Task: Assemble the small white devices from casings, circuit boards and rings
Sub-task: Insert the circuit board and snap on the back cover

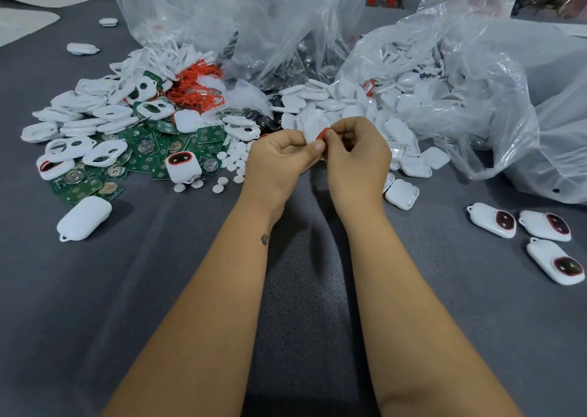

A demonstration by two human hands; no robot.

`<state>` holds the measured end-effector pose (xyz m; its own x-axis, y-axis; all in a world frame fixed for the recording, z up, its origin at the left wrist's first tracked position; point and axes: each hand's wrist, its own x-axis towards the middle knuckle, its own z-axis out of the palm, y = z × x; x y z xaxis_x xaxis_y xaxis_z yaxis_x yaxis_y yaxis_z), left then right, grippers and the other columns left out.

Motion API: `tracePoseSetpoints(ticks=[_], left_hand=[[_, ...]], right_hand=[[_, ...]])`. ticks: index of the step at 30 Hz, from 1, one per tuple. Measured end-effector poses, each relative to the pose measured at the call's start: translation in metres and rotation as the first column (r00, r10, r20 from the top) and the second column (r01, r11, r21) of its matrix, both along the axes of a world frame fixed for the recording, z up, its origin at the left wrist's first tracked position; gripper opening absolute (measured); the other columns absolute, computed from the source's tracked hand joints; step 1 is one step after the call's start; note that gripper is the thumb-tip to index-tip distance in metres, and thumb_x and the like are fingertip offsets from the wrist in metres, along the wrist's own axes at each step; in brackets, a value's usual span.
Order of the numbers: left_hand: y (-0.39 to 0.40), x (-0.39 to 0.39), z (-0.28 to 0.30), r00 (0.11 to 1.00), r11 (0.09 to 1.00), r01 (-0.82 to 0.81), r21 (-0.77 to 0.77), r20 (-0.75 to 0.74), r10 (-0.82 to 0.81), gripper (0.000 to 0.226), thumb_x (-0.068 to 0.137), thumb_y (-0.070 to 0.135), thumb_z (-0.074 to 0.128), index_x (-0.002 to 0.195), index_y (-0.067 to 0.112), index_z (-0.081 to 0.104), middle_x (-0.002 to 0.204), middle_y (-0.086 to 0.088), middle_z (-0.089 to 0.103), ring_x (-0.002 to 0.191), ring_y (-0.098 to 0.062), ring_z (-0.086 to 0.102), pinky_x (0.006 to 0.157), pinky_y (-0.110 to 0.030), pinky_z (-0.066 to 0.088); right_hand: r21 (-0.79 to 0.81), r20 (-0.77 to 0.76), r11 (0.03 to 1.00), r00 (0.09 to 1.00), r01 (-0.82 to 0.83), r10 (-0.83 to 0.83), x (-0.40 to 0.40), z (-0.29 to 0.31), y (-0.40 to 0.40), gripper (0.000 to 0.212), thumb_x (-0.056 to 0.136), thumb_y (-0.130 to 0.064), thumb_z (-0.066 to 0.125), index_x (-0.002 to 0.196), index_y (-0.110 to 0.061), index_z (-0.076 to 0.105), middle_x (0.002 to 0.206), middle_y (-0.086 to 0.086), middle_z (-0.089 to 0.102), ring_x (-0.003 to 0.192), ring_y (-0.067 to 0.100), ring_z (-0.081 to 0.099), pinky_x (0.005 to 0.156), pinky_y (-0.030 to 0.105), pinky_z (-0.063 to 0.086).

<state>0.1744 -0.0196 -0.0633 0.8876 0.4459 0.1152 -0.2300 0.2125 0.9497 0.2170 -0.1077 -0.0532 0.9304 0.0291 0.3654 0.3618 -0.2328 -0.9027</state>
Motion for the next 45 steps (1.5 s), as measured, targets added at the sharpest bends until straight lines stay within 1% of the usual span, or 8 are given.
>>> tracePoseSetpoints(ticks=[8, 17, 23, 28, 34, 39, 42, 45], left_hand=[[0.001, 0.0, -0.004, 0.996, 0.998, 0.061, 0.02, 0.063, -0.062, 0.02, 0.089, 0.001, 0.066, 0.082, 0.016, 0.075, 0.087, -0.008, 0.076, 0.084, -0.014, 0.071, 0.076, -0.019, 0.054], [0.002, 0.003, -0.006, 0.996, 0.998, 0.064, -0.009, 0.067, -0.063, 0.017, 0.093, -0.002, 0.058, 0.096, 0.01, 0.069, 0.089, -0.004, 0.075, 0.091, -0.014, 0.069, 0.082, -0.02, 0.054], [0.002, 0.001, -0.004, 0.997, 0.999, 0.037, 0.001, 0.065, -0.037, 0.018, 0.094, -0.003, 0.056, 0.095, 0.011, 0.067, 0.089, -0.002, 0.074, 0.091, -0.014, 0.068, 0.086, -0.021, 0.054], [0.002, 0.001, 0.0, 0.997, 1.0, 0.01, -0.006, 0.072, -0.009, 0.019, 0.098, 0.0, 0.05, 0.1, 0.014, 0.063, 0.097, -0.001, 0.071, 0.098, -0.012, 0.066, 0.09, -0.023, 0.053], [0.003, 0.0, 0.006, 0.997, 0.989, -0.023, -0.149, 0.068, 0.033, 0.022, 0.104, 0.013, 0.043, 0.087, 0.011, 0.057, 0.085, -0.005, 0.067, 0.086, -0.018, 0.064, 0.085, -0.028, 0.055], [0.002, -0.001, 0.006, 0.999, 0.989, 0.011, -0.146, 0.042, -0.005, 0.023, 0.101, 0.013, 0.049, 0.083, 0.01, 0.062, 0.085, -0.01, 0.072, 0.084, -0.022, 0.071, 0.081, -0.03, 0.057], [0.003, 0.001, 0.005, 1.0, 0.981, 0.02, -0.195, 0.018, -0.017, 0.021, 0.1, 0.011, 0.051, 0.085, 0.008, 0.065, 0.084, -0.008, 0.073, 0.087, -0.022, 0.071, 0.081, -0.029, 0.057], [0.003, 0.001, 0.004, 0.999, 0.981, 0.025, -0.193, 0.025, -0.021, 0.023, 0.1, 0.009, 0.048, 0.087, 0.006, 0.067, 0.088, -0.008, 0.075, 0.092, -0.023, 0.071, 0.089, -0.033, 0.057]], right_hand=[[-0.004, -0.023, 1.0, 1.0, -0.008, 0.008, 0.0, 0.0, 0.0, 0.008, 0.091, -0.009, 0.059, 0.085, -0.015, 0.058, 0.081, -0.004, 0.062, 0.084, 0.019, 0.061, 0.081, 0.04, 0.05], [0.041, -0.026, 0.999, 0.999, -0.034, 0.035, -0.002, 0.001, 0.001, 0.011, 0.089, -0.005, 0.06, 0.083, -0.014, 0.059, 0.083, 0.0, 0.063, 0.082, 0.017, 0.06, 0.081, 0.035, 0.05], [0.064, -0.021, 0.997, 0.998, -0.051, 0.052, -0.004, 0.0, 0.001, 0.012, 0.089, -0.002, 0.059, 0.084, -0.011, 0.065, 0.084, 0.0, 0.066, 0.08, 0.009, 0.058, 0.077, 0.021, 0.047], [0.159, -0.067, 0.982, 0.991, -0.105, 0.117, -0.002, 0.002, 0.0, 0.013, 0.085, -0.002, 0.067, 0.079, -0.013, 0.071, 0.081, 0.002, 0.071, 0.08, 0.014, 0.065, 0.08, 0.028, 0.053], [0.311, -0.139, 0.92, 0.946, -0.24, 0.293, -0.008, 0.005, 0.0, 0.018, 0.078, 0.005, 0.073, 0.076, -0.013, 0.072, 0.081, 0.007, 0.075, 0.084, 0.024, 0.071, 0.086, 0.043, 0.058], [0.213, -0.053, 0.968, 0.987, -0.135, 0.149, -0.008, 0.006, 0.002, 0.019, 0.081, -0.006, 0.072, 0.072, -0.02, 0.065, 0.068, -0.005, 0.068, 0.065, 0.009, 0.062, 0.063, 0.024, 0.054], [0.112, 0.016, 0.99, 0.997, -0.08, 0.079, -0.006, 0.004, 0.003, 0.017, 0.085, -0.009, 0.067, 0.074, -0.02, 0.062, 0.073, -0.001, 0.068, 0.07, 0.014, 0.064, 0.069, 0.03, 0.054], [-0.009, 0.074, 0.999, 0.996, -0.053, 0.053, -0.005, -0.002, 0.004, 0.007, 0.089, -0.012, 0.062, 0.082, -0.013, 0.062, 0.079, 0.001, 0.066, 0.076, 0.015, 0.059, 0.075, 0.036, 0.05]])
